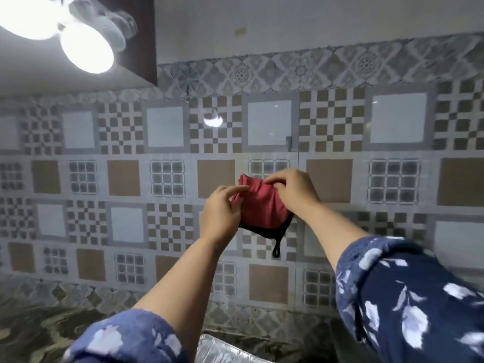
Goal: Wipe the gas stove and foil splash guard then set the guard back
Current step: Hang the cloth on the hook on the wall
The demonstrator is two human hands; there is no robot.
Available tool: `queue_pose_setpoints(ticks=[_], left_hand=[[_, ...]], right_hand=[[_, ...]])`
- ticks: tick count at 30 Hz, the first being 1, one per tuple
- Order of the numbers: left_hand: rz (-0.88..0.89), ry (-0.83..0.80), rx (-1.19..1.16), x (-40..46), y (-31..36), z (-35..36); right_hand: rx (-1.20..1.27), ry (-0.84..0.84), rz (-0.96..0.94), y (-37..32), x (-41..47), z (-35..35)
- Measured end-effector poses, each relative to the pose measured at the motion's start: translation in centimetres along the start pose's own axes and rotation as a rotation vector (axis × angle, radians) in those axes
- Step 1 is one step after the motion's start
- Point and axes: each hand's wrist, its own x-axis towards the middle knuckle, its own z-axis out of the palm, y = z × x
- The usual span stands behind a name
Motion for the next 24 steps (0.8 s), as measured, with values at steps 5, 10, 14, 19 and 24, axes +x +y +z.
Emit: queue_pose_setpoints(ticks=[5, 10, 14, 19, 24], left_hand=[[0.088, 0.032, -0.012, 6.2, 2.7, 3.3], [0.143, 0.025, 0.065, 11.1, 2.6, 7.6], [0.126, -0.021, 0.111, 11.7, 0.7, 10.3], [0.080, -0.043, 0.024, 10.0, -0.7, 11.4], [0.041, -0.073, 0.059, 7.8, 0.1, 9.9]], right_hand=[[-0.106, 0.146, -0.094, 1.3, 6.6, -3.7], [-0.161, 0.285, -0.100, 4.8, 11.0, -3.5], [-0.171, 0.347, -0.154, 6.4, 10.8, -1.9], [-0.141, 0.356, -0.112, 7.0, 9.0, -0.5], [-0.014, 0.175, 0.001, 5.6, 5.5, -1.0]])
